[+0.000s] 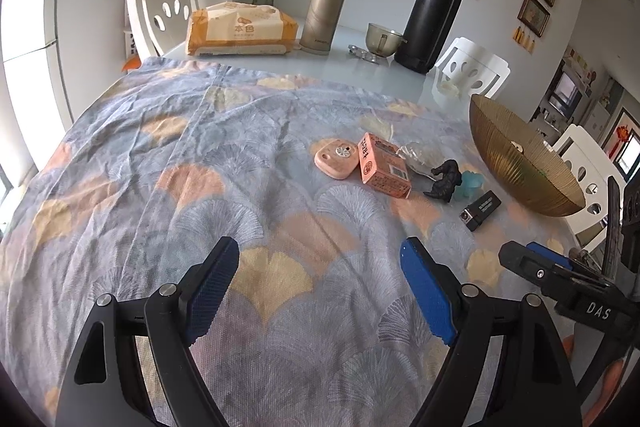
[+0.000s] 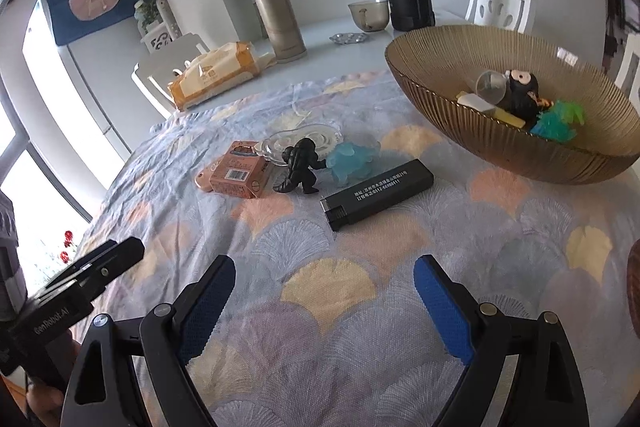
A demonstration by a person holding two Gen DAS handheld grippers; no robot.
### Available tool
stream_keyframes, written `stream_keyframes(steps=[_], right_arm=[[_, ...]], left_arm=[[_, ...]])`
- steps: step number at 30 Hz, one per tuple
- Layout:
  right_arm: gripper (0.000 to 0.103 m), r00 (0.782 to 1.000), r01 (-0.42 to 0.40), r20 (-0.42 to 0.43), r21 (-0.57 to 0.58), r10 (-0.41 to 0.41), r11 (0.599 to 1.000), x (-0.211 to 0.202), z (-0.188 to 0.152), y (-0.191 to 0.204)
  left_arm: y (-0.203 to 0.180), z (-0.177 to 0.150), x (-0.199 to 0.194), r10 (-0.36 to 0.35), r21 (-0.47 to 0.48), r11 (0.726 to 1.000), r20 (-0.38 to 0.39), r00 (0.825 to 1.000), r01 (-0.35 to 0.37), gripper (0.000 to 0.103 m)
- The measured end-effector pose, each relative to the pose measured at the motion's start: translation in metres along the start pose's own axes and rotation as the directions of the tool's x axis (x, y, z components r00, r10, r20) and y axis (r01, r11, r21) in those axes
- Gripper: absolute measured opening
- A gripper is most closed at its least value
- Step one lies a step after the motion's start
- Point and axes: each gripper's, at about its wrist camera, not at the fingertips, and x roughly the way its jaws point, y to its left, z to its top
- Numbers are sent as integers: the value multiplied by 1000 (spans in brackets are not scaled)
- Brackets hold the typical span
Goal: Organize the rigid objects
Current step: 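Move both open grippers back over the remaining items on the cloth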
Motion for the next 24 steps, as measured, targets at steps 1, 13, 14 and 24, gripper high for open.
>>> stream_keyframes(steps=[1, 13, 14, 24], right_arm=[[90, 1000, -11, 1, 5, 11, 1000, -1, 0, -1], [90, 1000, -11, -4, -18, 11, 1000, -2, -2, 5], [90, 1000, -9, -7, -14, 8, 1000, -1, -2, 4], [86, 991, 9, -132, 66, 0, 998, 7, 14, -12]], left_arm=[[0, 0, -1, 3, 1, 1000, 1, 1000, -3, 82], [0, -1, 2, 27, 2, 1000, -10, 1000, -27, 82], [1, -1, 3, 22, -2, 1000, -19, 1000, -22, 82], [-7, 48, 37, 14, 149, 989, -192, 981, 15, 82]])
